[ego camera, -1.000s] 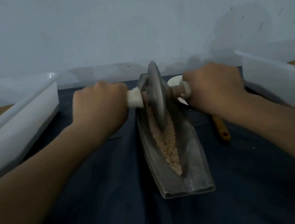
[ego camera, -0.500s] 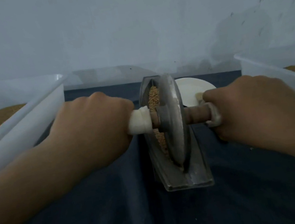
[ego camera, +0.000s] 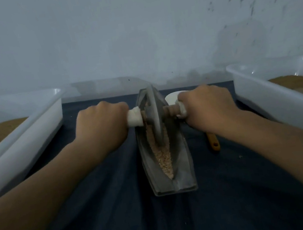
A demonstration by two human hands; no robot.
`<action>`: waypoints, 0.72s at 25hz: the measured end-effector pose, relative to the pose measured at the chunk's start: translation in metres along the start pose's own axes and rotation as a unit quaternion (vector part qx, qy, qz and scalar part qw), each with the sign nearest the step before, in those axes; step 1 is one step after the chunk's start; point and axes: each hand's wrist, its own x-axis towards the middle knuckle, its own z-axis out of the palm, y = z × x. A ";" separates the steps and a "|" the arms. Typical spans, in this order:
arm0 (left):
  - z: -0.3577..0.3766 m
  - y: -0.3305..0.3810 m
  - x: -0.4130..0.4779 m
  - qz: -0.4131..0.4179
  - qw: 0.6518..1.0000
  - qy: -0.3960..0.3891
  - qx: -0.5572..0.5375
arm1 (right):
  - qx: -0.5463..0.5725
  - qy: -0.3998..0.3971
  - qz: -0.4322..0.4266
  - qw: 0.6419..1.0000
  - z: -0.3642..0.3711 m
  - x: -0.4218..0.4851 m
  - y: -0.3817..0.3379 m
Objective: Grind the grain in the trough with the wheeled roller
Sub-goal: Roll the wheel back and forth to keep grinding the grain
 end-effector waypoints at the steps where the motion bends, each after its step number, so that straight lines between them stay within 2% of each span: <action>1: -0.012 -0.003 -0.016 0.027 0.999 0.019 0.009 | -0.001 0.017 -0.020 1.000 -0.007 -0.018 0.004; 3: -0.036 -0.011 -0.039 0.082 0.994 0.055 0.037 | 0.018 0.059 -0.053 0.997 -0.021 -0.046 0.007; 5: -0.044 -0.017 -0.042 0.093 0.992 0.071 0.048 | 0.044 0.079 -0.064 0.994 -0.023 -0.055 0.010; 8: -0.021 -0.008 -0.028 0.055 0.995 0.033 0.075 | -0.010 0.047 -0.020 0.999 -0.001 -0.034 0.010; 11: 0.006 0.005 0.021 0.035 0.994 0.071 0.074 | 0.016 0.007 0.046 0.999 0.030 0.016 0.004; 13: 0.013 0.007 0.046 0.016 0.997 0.053 0.053 | 0.020 0.008 0.068 0.997 0.036 0.040 0.002; 15: 0.014 0.007 0.043 0.003 0.998 0.047 0.035 | 0.015 0.013 0.064 0.998 0.030 0.040 -0.001; 18: 0.001 0.004 0.000 0.014 0.998 0.053 0.024 | -0.001 0.040 0.008 0.999 0.010 -0.003 0.002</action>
